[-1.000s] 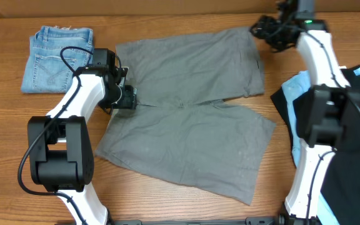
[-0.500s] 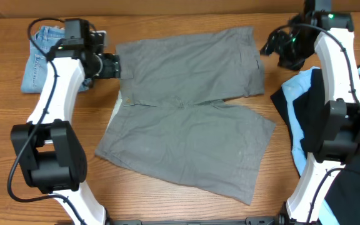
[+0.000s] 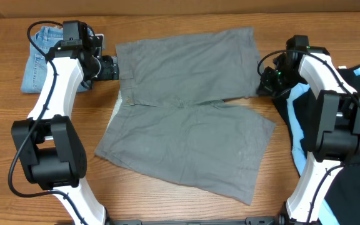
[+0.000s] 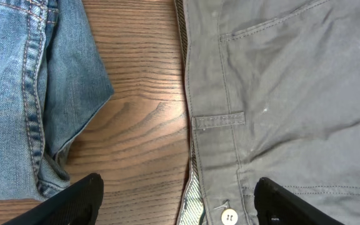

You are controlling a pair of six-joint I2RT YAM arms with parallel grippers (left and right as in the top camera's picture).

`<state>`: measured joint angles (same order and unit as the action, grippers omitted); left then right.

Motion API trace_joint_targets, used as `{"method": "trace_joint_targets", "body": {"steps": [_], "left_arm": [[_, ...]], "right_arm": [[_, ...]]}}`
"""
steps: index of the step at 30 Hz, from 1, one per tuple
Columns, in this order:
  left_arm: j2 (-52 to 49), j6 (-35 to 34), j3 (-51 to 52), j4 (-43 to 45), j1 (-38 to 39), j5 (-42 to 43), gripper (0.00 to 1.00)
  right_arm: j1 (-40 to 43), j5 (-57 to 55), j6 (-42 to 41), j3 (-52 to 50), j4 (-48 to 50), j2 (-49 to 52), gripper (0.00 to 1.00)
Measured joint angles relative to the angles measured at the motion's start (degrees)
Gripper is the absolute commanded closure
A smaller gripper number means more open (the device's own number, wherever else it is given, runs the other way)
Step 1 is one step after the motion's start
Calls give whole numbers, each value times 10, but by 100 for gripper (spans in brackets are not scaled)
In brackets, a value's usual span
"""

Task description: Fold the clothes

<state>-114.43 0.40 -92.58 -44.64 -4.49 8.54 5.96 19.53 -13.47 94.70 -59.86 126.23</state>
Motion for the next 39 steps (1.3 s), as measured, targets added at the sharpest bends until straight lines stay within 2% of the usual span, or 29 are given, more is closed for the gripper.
{"method": "trace_joint_targets", "body": {"steps": [3,4,6,7,9,16,19,24,27,30,34,39], "left_arm": [[0,0,0,2,0,0,20],[0,0,0,3,0,0,20],[0,0,0,10,0,0,20],[0,0,0,15,0,0,20],[0,0,0,27,0,0,20],[0,0,0,24,0,0,19],[0,1,0,-24,0,0,21],[0,2,0,-134,0,2,21],[0,2,1,-178,-2,5,21],[10,2,1,-210,-10,8,21],[61,0,2,-266,-32,8,21],[122,-39,2,-330,-46,-15,20]], "right_arm": [[0,-39,-11,0,-46,0,96],[0,-53,-16,0,-61,0,91],[0,-79,-22,0,-83,0,64],[0,-85,-24,0,-86,0,59],[0,-101,-30,0,-86,0,56],[1,-120,-35,9,-81,-4,54],[1,-123,-35,11,-79,-31,54],[3,-119,-34,17,-76,-158,48],[3,-103,-31,21,-78,-257,39],[3,-84,-30,33,-94,-342,36],[3,-69,-30,37,-149,-405,36],[3,-62,-30,35,-212,-409,36]]}}
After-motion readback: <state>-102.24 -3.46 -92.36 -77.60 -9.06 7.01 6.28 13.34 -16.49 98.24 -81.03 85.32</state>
